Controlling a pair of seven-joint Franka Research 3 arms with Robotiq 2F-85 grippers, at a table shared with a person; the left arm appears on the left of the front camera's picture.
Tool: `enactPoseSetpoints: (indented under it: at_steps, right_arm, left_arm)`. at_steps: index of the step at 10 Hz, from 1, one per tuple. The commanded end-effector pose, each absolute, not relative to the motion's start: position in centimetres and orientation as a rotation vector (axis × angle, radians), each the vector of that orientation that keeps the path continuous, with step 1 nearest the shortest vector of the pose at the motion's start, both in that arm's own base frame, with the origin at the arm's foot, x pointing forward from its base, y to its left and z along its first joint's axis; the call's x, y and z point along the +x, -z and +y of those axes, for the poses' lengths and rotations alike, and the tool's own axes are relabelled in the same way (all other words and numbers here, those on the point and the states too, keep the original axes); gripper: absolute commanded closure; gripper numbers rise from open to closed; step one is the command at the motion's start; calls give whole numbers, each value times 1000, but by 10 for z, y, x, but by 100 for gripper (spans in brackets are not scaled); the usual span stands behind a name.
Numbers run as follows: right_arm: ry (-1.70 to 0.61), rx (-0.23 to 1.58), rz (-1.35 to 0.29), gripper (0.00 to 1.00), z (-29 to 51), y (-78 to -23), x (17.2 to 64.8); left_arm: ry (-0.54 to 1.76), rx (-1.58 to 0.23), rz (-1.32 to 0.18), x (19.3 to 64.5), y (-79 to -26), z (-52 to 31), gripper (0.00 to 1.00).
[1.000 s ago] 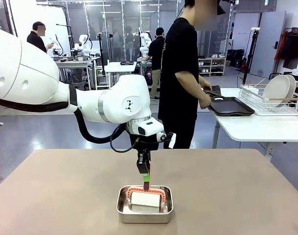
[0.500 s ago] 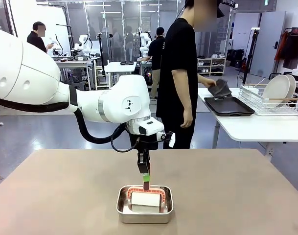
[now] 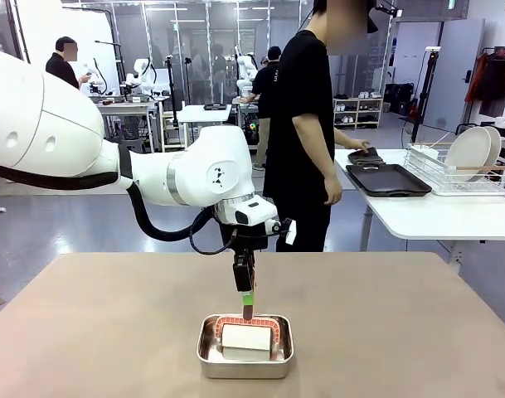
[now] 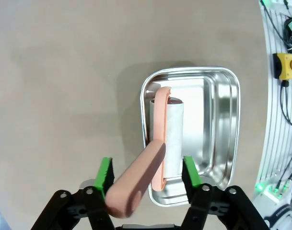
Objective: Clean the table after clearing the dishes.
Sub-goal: Place the Lint Roller back on top of the Airtight Container.
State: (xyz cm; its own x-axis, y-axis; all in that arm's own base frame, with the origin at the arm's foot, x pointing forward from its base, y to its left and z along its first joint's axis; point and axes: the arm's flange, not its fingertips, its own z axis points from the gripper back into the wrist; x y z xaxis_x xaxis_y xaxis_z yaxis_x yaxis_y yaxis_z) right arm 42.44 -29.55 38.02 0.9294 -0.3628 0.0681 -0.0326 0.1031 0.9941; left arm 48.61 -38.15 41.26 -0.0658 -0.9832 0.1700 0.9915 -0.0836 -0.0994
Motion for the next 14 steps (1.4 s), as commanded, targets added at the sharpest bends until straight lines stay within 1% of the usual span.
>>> enactPoseSetpoints:
  at_steps: [1,6,7,8,14]
  right_arm:
    - [250,1446,-325,0,-294,-383,421]
    - [250,1446,-325,0,-294,-383,421]
    - [250,1446,-325,0,-294,-383,421]
    - [250,1446,-325,0,-294,-383,421]
    - [250,1446,-325,0,-294,-383,421]
  left_arm:
    - [1649,-228,-56,483,-418,-380,0]
    - [1657,-254,-43,487,-446,-371,0]
    - [1699,-262,-33,487,-448,-370,0]
    - [1636,-213,-55,489,-438,-374,0]
    - [1636,-213,-55,489,-438,-374,0]
